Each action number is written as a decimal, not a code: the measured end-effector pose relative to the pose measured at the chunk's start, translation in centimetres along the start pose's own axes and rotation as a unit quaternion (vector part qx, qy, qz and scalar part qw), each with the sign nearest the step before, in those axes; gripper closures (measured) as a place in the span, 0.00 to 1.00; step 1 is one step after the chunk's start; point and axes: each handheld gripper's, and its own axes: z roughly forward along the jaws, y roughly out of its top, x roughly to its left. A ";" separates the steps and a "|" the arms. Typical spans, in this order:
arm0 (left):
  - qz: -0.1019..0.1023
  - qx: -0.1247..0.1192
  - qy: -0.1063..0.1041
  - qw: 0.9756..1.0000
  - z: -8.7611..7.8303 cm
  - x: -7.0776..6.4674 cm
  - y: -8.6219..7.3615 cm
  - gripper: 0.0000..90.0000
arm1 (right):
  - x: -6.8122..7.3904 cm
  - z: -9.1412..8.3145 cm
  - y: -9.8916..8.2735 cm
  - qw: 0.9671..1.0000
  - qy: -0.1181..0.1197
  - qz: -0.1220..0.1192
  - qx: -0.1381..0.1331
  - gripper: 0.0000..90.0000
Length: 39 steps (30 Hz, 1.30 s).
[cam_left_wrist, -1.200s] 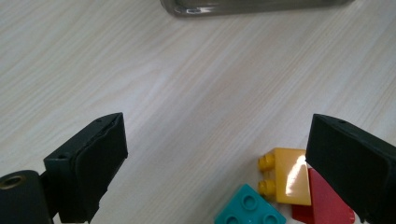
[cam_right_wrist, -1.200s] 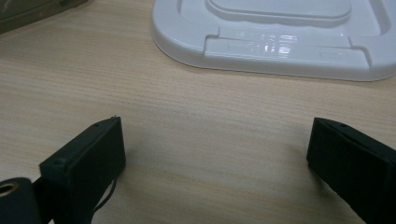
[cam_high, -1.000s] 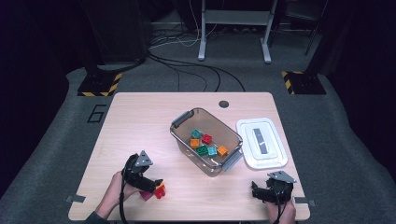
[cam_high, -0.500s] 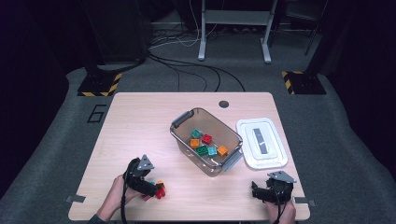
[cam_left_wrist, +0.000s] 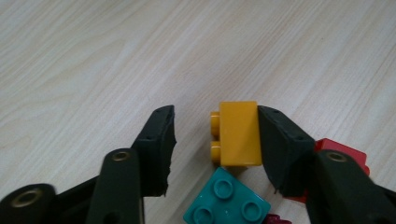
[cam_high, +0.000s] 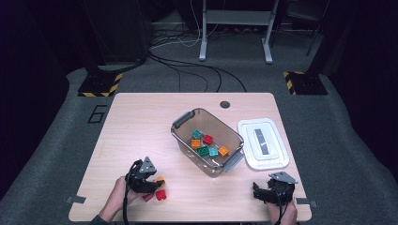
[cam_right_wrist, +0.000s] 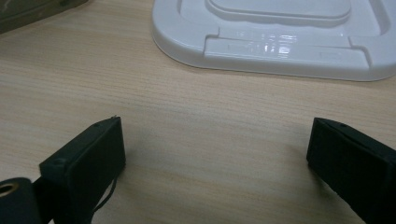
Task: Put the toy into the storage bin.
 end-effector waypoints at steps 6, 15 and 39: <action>0.000 -0.001 -0.007 1.000 0.4 0.0 0.0 0.70 | 0.0 0.0 0.0 1.000 0.000 0.000 0.000 0.04; -0.007 -0.025 0.001 1.000 0.4 0.3 0.5 0.74 | 0.0 0.0 0.0 1.000 0.000 0.000 0.000 0.04; 0.005 -0.055 0.021 0.998 -2.3 1.6 3.6 0.74 | 0.0 0.0 0.0 1.000 0.000 0.000 0.000 0.04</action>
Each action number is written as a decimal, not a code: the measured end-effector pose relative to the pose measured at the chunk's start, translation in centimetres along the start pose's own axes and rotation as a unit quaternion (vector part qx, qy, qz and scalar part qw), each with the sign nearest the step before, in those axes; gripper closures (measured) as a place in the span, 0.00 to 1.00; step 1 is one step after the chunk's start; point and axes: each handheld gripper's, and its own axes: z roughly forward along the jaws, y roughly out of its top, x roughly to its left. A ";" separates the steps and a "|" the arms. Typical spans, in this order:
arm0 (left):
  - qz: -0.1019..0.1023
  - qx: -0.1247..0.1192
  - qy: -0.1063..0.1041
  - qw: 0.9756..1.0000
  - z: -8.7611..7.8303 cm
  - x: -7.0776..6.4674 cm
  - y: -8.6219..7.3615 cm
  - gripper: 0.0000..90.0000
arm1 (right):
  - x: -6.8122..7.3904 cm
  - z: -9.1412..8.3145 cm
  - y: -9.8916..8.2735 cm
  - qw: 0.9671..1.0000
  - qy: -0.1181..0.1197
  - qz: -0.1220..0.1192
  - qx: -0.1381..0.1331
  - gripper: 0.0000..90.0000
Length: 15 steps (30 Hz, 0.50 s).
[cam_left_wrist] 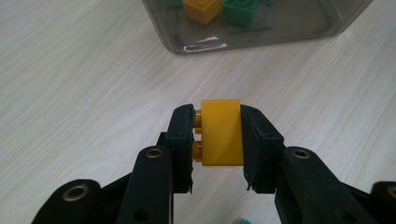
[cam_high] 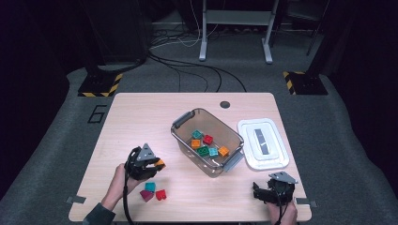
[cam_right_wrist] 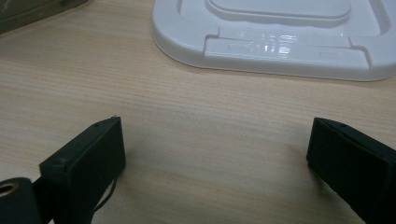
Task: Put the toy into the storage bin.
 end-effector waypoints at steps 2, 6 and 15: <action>0.001 -0.004 0.003 1.000 -0.3 0.1 0.3 0.74 | 0.0 0.0 0.0 1.000 0.000 0.000 0.000 0.04; 0.005 -0.008 0.007 1.000 -0.7 0.4 0.9 0.74 | 0.0 0.0 0.0 1.000 0.000 0.000 0.000 0.04; 0.008 -0.015 0.015 1.000 -1.7 0.9 2.2 0.74 | 0.0 0.0 0.0 1.000 0.001 -0.001 0.001 0.03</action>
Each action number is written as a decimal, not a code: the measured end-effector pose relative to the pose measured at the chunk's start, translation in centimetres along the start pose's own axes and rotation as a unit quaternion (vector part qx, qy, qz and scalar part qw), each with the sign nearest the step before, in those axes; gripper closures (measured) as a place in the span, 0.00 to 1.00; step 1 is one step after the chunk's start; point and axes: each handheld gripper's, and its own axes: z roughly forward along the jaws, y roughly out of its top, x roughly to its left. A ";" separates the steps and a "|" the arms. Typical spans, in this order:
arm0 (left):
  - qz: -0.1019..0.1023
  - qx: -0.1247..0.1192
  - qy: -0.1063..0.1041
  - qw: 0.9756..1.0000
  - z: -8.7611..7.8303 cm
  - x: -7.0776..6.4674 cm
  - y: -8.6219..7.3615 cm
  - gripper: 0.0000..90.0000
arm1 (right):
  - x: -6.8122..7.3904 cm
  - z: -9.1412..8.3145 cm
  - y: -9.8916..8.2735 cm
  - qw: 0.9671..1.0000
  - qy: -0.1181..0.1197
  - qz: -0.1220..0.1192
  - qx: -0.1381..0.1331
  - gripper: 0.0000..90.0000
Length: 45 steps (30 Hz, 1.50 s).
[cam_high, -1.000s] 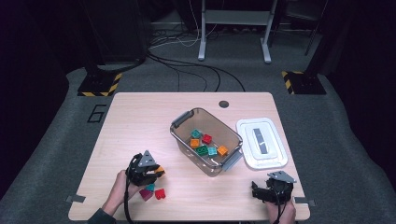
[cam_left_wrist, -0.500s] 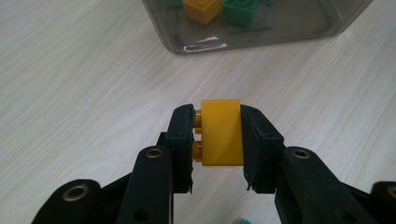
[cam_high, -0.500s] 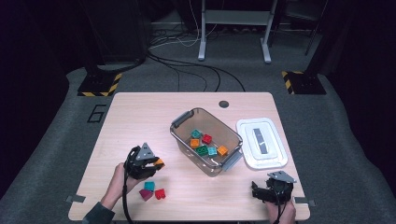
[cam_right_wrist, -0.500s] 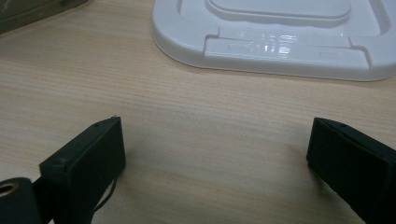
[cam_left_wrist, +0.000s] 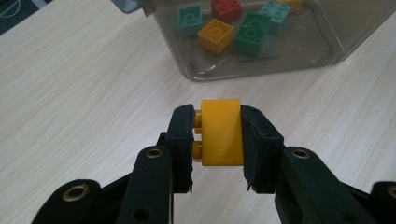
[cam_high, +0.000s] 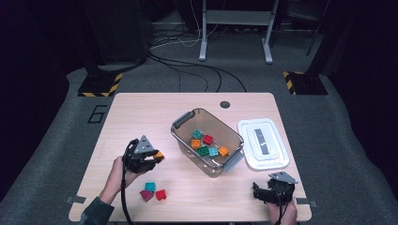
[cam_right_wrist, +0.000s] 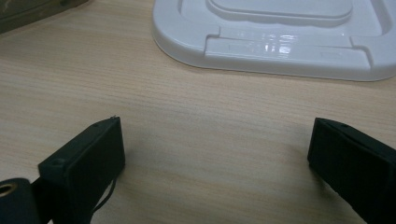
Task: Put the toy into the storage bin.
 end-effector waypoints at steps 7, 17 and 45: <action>0.003 -0.009 0.005 1.000 -0.7 0.4 1.1 0.74 | 0.0 0.1 0.0 1.000 0.000 -0.002 0.001 0.02; 0.006 -0.015 0.006 1.000 -1.2 0.9 2.5 0.74 | 0.0 0.1 0.0 1.000 0.000 -0.001 0.001 0.02; 0.030 -0.045 0.025 0.998 -2.5 2.2 7.5 0.74 | 0.1 0.0 0.0 1.000 -0.002 0.003 0.003 0.02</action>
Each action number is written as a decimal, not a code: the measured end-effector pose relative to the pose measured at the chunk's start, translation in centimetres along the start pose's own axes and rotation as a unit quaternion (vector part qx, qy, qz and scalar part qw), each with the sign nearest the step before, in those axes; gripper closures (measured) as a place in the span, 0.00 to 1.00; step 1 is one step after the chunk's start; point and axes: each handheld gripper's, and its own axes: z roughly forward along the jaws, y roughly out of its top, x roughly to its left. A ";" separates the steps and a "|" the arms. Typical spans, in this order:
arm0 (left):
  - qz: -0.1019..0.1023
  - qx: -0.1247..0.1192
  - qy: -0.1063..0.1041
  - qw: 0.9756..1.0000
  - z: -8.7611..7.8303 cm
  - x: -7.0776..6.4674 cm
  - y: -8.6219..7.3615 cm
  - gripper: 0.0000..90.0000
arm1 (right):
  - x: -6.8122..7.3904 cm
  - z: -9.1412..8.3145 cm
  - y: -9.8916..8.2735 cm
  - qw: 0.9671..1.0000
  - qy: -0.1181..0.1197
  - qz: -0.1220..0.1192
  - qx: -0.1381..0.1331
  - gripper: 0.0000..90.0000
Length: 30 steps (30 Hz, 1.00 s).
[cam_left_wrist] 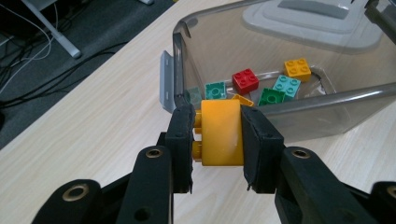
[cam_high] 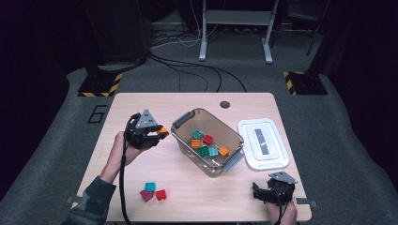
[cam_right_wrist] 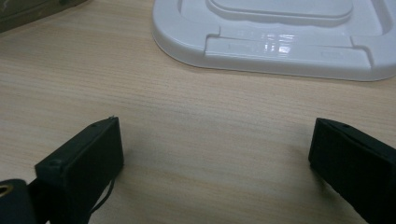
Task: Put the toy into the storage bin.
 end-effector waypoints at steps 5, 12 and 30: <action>0.003 -0.001 0.001 1.000 0.0 0.1 1.0 0.74 | 0.0 0.0 0.0 1.000 0.000 0.000 0.000 0.02; 0.006 -0.006 0.003 1.000 0.4 0.4 2.1 0.74 | 0.0 0.0 0.0 1.000 0.000 0.000 0.000 0.02; 0.010 0.004 -0.001 1.000 3.0 1.0 4.6 0.74 | 0.0 0.0 0.0 1.000 0.000 -0.001 -0.002 0.02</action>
